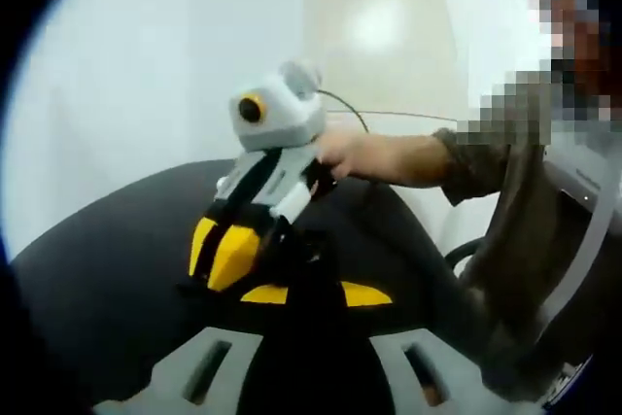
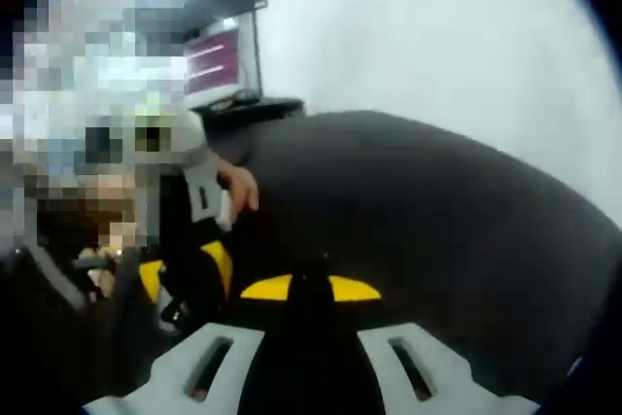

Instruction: Pick up three earphones and place each one into its charging case using tactile feedback, ensure that each earphone is properly inserted and securely positioned inside the case.

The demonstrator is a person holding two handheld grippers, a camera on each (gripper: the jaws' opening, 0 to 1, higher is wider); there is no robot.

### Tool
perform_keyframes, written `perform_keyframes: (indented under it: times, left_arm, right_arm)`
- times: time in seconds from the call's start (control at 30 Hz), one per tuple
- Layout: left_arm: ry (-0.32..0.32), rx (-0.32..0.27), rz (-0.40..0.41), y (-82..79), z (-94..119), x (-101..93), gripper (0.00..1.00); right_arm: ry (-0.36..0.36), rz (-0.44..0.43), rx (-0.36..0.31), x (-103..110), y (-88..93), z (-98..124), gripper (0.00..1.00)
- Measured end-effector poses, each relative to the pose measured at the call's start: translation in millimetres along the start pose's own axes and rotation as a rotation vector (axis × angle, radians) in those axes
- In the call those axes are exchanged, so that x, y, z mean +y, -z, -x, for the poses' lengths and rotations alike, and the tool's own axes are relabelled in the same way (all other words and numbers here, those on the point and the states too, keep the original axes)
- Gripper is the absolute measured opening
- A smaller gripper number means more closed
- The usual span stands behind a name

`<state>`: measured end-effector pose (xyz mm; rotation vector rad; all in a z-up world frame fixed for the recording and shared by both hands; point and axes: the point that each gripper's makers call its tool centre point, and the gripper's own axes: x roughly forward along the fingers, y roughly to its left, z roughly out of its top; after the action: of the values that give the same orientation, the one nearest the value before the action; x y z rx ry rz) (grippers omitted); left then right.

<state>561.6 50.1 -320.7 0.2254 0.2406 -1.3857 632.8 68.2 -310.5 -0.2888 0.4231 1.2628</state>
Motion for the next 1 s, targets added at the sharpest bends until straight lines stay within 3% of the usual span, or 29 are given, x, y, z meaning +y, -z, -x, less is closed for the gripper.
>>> perform_keyframes:
  times: [0.27, 0.43, 0.57, 0.7, 0.83, 0.93, 0.97, 1.0]
  left_arm:
    - [0.000, 0.000, -0.002, -0.6, -1.0, -0.5, 0.15]
    - [-0.001, -0.001, 0.000, -0.8, -1.0, 0.0, 0.15]
    - [0.000, -0.001, 0.002, -1.0, -0.7, 0.7, 0.15]
    - [0.001, -0.002, 0.003, -1.2, -0.2, 2.0, 0.15]
    - [0.002, -0.002, 0.003, -1.1, 0.1, 1.4, 0.15]
    - [0.002, -0.003, 0.000, -1.0, 0.1, 1.2, 0.15]
    - [0.002, -0.003, 0.000, -0.9, 0.3, 1.2, 0.15]
    - [0.001, -0.003, 0.000, -0.9, 0.2, 1.1, 0.15]
  right_arm:
    - [0.026, 0.314, 0.170, -4.7, 15.9, 30.4, 0.15]
    - [0.033, 0.358, 0.196, -8.5, 22.0, 38.2, 0.15]
    - [0.023, 0.343, 0.198, -8.9, 28.7, 41.8, 0.16]
    - [0.057, 0.322, 0.188, -21.2, 31.7, 48.3, 0.22]
    - [0.146, 0.309, 0.206, -44.7, 34.5, 60.9, 0.22]
    - [0.249, 0.225, 0.179, -67.7, 32.1, 72.4, 0.22]
    - [0.238, 0.190, 0.152, -66.6, 30.0, 72.6, 0.22]
    - [0.215, 0.098, 0.116, -60.9, 27.8, 71.4, 0.22]
